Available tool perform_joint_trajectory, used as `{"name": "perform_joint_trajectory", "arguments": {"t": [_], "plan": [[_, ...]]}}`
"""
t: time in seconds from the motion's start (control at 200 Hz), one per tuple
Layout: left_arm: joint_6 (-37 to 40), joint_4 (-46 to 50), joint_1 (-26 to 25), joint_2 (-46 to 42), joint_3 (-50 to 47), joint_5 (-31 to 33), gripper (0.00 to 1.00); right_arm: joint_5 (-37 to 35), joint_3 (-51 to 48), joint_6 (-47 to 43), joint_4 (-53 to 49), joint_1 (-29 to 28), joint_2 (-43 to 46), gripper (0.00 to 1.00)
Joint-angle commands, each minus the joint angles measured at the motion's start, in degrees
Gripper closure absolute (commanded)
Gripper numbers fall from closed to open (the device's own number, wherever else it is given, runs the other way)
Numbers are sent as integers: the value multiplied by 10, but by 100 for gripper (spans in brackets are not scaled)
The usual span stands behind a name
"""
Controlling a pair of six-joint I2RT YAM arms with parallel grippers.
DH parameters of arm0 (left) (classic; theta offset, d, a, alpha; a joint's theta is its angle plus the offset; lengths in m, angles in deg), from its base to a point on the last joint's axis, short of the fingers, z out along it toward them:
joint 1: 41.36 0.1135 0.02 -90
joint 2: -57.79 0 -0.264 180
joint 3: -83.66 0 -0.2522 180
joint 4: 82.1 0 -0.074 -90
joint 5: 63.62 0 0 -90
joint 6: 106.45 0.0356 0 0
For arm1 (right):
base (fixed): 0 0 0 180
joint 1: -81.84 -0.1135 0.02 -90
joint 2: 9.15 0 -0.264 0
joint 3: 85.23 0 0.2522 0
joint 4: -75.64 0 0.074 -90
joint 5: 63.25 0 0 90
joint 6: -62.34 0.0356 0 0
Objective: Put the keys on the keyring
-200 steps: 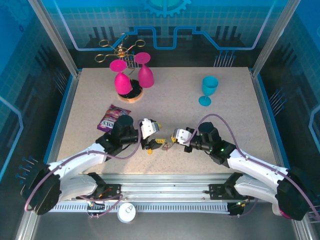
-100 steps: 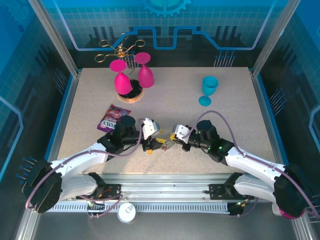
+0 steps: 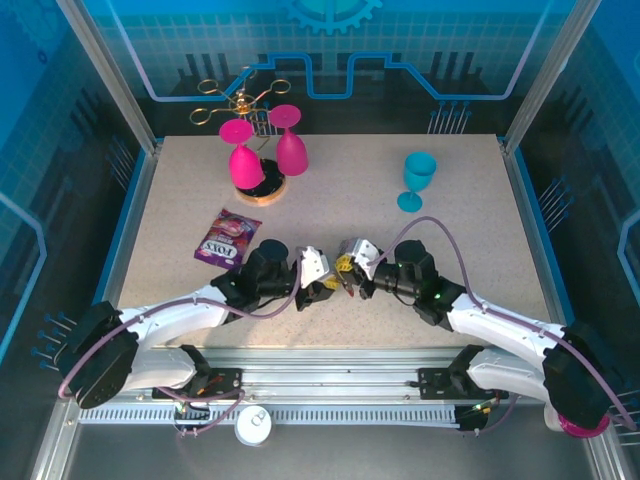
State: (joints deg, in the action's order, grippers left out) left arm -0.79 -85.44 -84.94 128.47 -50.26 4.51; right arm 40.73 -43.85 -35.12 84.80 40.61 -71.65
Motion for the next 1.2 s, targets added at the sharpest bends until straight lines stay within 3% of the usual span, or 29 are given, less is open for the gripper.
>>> {"name": "perform_joint_trajectory", "arguments": {"t": [0.0, 0.175, 0.365, 0.525, 0.846, 1.191], "plan": [[8, -43, -14, -5, -19, 11, 76, 22, -16, 44, 78, -3, 0, 100], [21, -47, -5, -47, -38, 22, 66, 109, -44, 43, 115, 50, -5, 100], [43, 25, 32, -116, -36, -8, 63, 205, -54, 20, 143, 108, -21, 100], [37, 22, 68, -141, -30, -20, 64, 262, -56, 14, 173, 131, -29, 100], [11, -35, 84, -110, 0, -86, 71, 323, -36, -10, 161, 135, -12, 100], [18, -64, 84, -58, 10, -157, 76, 332, -33, -11, 203, 124, -19, 100]]}}
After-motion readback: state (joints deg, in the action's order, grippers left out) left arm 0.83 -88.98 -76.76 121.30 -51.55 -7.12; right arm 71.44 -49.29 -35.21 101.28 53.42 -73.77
